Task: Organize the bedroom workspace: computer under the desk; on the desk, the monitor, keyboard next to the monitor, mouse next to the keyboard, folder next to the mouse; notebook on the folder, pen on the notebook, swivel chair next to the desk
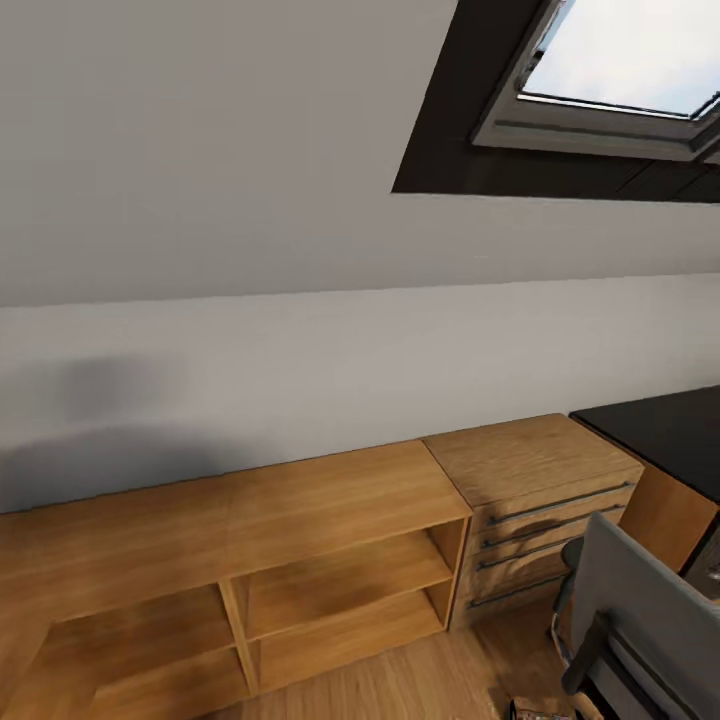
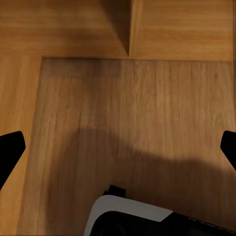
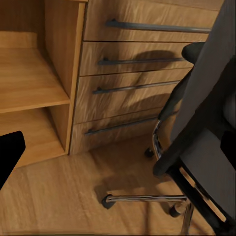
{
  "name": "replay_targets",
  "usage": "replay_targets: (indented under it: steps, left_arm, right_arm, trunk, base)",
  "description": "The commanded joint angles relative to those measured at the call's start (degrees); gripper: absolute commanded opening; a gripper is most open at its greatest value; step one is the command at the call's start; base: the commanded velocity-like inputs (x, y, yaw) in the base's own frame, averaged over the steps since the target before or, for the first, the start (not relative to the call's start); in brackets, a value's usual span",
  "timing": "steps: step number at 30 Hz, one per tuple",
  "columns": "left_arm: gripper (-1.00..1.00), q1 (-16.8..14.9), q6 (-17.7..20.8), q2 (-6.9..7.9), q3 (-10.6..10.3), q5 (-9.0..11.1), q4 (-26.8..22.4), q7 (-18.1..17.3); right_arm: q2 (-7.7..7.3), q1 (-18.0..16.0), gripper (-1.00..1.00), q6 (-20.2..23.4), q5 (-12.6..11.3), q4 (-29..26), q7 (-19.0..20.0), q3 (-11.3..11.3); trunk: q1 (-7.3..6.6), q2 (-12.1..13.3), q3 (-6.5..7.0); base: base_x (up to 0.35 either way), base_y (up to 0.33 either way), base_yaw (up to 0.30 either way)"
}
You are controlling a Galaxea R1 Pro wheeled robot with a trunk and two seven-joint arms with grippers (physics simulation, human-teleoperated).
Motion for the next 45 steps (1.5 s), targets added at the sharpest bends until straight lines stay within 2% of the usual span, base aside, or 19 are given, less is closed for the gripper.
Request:
replay_targets:
  steps: [1, 10, 31, 45]
  left_arm:
    - [1.0, 0.0, -0.1, 0.05, -0.5, 0.2, 0.0, 0.4]
    - [1.0, 0.0, -0.1, 0.05, -0.5, 0.2, 0.0, 0.4]
    - [1.0, 0.0, -0.1, 0.05, -0.6, 0.2, 0.1, 0.4]
    - [1.0, 0.0, -0.1, 0.05, -0.6, 0.2, 0.1, 0.4]
  right_arm:
    - [0.03, 0.0, 1.0, 0.0, 0.1, 0.1, -0.5, 0.5]
    - [0.03, 0.0, 1.0, 0.0, 0.1, 0.1, -0.5, 0.5]
    - [0.03, 0.0, 1.0, 0.1, 0.1, 0.1, -0.4, 0.5]
    - [0.03, 0.0, 1.0, 0.1, 0.1, 0.1, -0.4, 0.5]
  trunk:
    - [0.01, -0.1, 0.0]
    - [0.01, -0.1, 0.33]
    - [0.01, -0.1, 1.09]
    - [0.01, -0.1, 0.98]
  base:
    - [-0.158, 0.15, -0.243]
    - [-0.182, 0.107, -0.243]
    - [-0.222, 0.005, -0.243]
    - [-0.09, 0.0, -0.24]
